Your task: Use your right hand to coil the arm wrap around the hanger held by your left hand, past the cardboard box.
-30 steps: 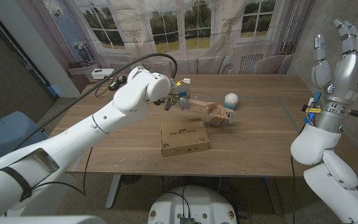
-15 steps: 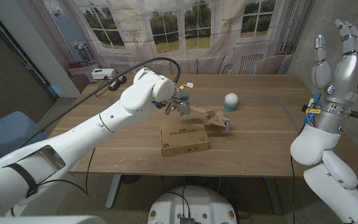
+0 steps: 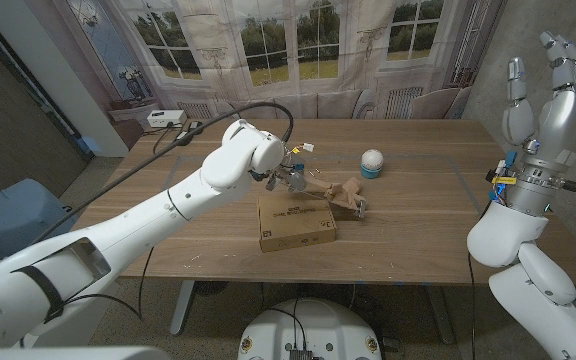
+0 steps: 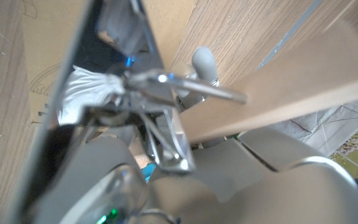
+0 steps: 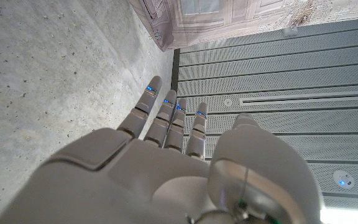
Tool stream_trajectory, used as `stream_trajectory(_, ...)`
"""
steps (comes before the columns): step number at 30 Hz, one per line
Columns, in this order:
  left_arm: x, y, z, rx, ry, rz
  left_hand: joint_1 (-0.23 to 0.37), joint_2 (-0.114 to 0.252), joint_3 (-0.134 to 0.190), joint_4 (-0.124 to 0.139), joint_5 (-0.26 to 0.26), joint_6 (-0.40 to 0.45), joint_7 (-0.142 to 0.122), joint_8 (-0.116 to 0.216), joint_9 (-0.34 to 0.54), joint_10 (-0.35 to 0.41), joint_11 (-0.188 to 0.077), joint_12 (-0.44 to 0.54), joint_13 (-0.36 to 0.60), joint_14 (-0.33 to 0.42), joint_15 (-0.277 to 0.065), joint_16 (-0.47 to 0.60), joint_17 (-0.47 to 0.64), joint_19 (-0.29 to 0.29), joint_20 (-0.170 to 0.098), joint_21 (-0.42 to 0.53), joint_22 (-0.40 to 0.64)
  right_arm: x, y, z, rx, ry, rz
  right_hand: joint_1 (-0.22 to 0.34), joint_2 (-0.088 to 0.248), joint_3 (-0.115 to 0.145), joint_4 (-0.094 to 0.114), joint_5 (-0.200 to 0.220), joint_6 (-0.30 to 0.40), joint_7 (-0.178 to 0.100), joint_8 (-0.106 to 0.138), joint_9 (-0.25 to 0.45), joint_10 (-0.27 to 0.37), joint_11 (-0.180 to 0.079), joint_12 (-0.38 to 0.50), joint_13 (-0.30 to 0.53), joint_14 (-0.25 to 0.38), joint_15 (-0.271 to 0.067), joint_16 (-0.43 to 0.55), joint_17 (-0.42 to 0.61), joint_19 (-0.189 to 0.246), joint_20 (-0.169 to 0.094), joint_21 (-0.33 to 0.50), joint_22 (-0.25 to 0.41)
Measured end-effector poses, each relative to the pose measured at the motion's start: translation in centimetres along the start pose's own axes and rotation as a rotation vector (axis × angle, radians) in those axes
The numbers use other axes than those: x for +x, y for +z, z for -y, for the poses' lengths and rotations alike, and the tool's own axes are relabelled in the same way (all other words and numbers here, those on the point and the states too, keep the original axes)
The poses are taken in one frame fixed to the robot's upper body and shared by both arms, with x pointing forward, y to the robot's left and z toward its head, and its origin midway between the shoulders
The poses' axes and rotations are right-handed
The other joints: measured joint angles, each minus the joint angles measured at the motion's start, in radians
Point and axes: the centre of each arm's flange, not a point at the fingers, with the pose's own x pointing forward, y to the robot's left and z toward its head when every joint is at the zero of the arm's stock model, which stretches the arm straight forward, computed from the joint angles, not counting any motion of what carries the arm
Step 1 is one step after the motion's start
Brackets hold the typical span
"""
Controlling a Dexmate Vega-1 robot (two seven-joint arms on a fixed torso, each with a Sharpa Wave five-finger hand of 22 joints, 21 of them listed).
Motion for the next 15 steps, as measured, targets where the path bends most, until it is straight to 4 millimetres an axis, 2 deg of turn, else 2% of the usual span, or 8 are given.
stream_trajectory(2, 0.15, 0.17, 0.28, 0.008, -0.001, -0.002, 0.0, 0.0, 0.006, -0.006, -0.014, 0.007, -0.007, -0.007, -0.006, -0.006, 0.006, 0.0, -0.001, -0.005, -0.004, -0.017, -0.023, -0.009, 0.003, 0.0, -0.01, -0.01, -0.01, 0.0, 0.001, -0.001, 0.001, -0.003, 0.003, 0.003, 0.003, 0.0, 0.0, 0.0, 0.0, 0.0, 0.0, 0.0, -0.002, 0.0, 0.0, 0.0, 0.0, 0.0, 0.0, 0.0, 0.0, 0.0)
stream_trajectory(4, 0.24, 0.2, 0.4, 0.02, 0.001, -0.012, 0.017, 0.015, -0.017, -0.059, -0.042, 0.014, -0.014, -0.014, -0.018, -0.016, 0.012, -0.002, -0.001, -0.01, -0.009, -0.038, -0.067, -0.021, 0.007, -0.004, -0.026, -0.03, -0.03, -0.01, 0.001, -0.001, 0.002, -0.003, 0.003, 0.004, 0.004, 0.0, 0.0, 0.0, 0.0, 0.0, 0.0, 0.0, -0.002, 0.0, 0.0, 0.0, 0.0, 0.0, 0.0, 0.0, 0.0, 0.0)
stream_trajectory(6, 0.36, 0.36, 0.52, 0.028, -0.005, -0.016, 0.07, 0.007, -0.047, -0.11, -0.072, 0.029, -0.028, -0.019, -0.03, -0.034, 0.008, -0.002, -0.001, -0.023, -0.007, -0.061, -0.118, -0.021, 0.006, -0.004, -0.047, -0.03, -0.02, -0.01, 0.002, -0.002, 0.004, -0.003, 0.003, 0.004, 0.004, 0.0, 0.0, 0.0, 0.0, 0.0, 0.0, 0.0, -0.002, 0.0, 0.0, 0.0, 0.0, 0.0, 0.0, 0.0, 0.0, 0.0)
stream_trajectory(7, 0.37, 0.36, 0.57, 0.033, -0.009, -0.02, 0.086, -0.006, -0.062, -0.131, -0.085, 0.029, -0.028, -0.021, -0.034, -0.035, 0.007, -0.002, -0.004, -0.025, -0.006, -0.072, -0.143, -0.021, 0.006, -0.009, -0.058, -0.03, -0.01, 0.01, 0.003, -0.003, 0.004, -0.005, 0.005, 0.004, 0.004, -0.003, 0.0, 0.0, 0.0, 0.0, 0.0, 0.0, -0.002, 0.0, 0.0, 0.0, 0.0, 0.0, 0.0, 0.0, 0.0, 0.0)
stream_trajectory(9, 0.5, 0.52, 0.79, 0.048, -0.025, -0.028, 0.115, -0.042, -0.099, -0.17, -0.109, 0.062, -0.01, -0.032, -0.046, -0.045, 0.006, -0.008, -0.006, -0.027, -0.008, -0.1, -0.206, -0.021, 0.006, -0.016, -0.086, -0.06, -0.01, 0.04, 0.004, -0.005, 0.005, -0.005, 0.005, 0.004, 0.004, -0.008, 0.0, 0.0, 0.0, 0.0, 0.0, 0.0, -0.002, 0.0, 0.0, 0.0, 0.0, 0.0, 0.0, 0.0, 0.0, 0.0)
stream_trajectory(11, 0.55, 0.62, 0.87, 0.062, -0.035, -0.038, 0.12, -0.093, -0.129, -0.201, -0.128, 0.067, -0.005, -0.043, -0.059, -0.047, 0.007, -0.026, -0.024, -0.031, -0.011, -0.125, -0.263, -0.027, 0.009, -0.025, -0.112, -0.14, -0.02, 0.09, 0.005, -0.007, 0.005, -0.006, 0.005, 0.004, 0.004, -0.008, 0.004, 0.004, 0.0, 0.0, 0.0, 0.0, -0.002, 0.0, 0.0, 0.0, 0.0, 0.0, 0.0, 0.0, 0.0, 0.0)
stream_trajectory(13, 0.62, 0.77, 0.89, 0.074, -0.041, -0.043, 0.138, -0.126, -0.167, -0.23, -0.139, 0.073, -0.003, -0.057, -0.068, -0.044, 0.01, -0.106, -0.129, -0.041, -0.011, -0.158, -0.339, -0.041, 0.013, -0.034, -0.148, -0.21, -0.03, 0.14, 0.006, -0.009, 0.005, -0.007, 0.003, 0.004, 0.004, -0.008, 0.005, 0.005, 0.0, 0.0, 0.0, 0.0, -0.002, 0.0, 0.0, 0.0, 0.0, 0.0, 0.004, -0.004, 0.0, 0.0)
stream_trajectory(15, 0.64, 0.82, 0.94, 0.087, -0.051, -0.053, 0.147, -0.149, -0.207, -0.242, -0.139, 0.074, -0.001, -0.071, -0.073, -0.035, 0.018, -0.21, -0.26, -0.064, -0.011, -0.189, -0.403, -0.057, 0.017, -0.045, -0.178, -0.31, -0.06, 0.21, 0.005, -0.01, 0.003, -0.008, 0.002, 0.004, 0.004, -0.008, 0.005, 0.005, 0.0, 0.0, 0.0, 0.0, -0.002, 0.0, 0.0, 0.0, 0.0, -0.003, 0.005, -0.005, 0.0, 0.0)
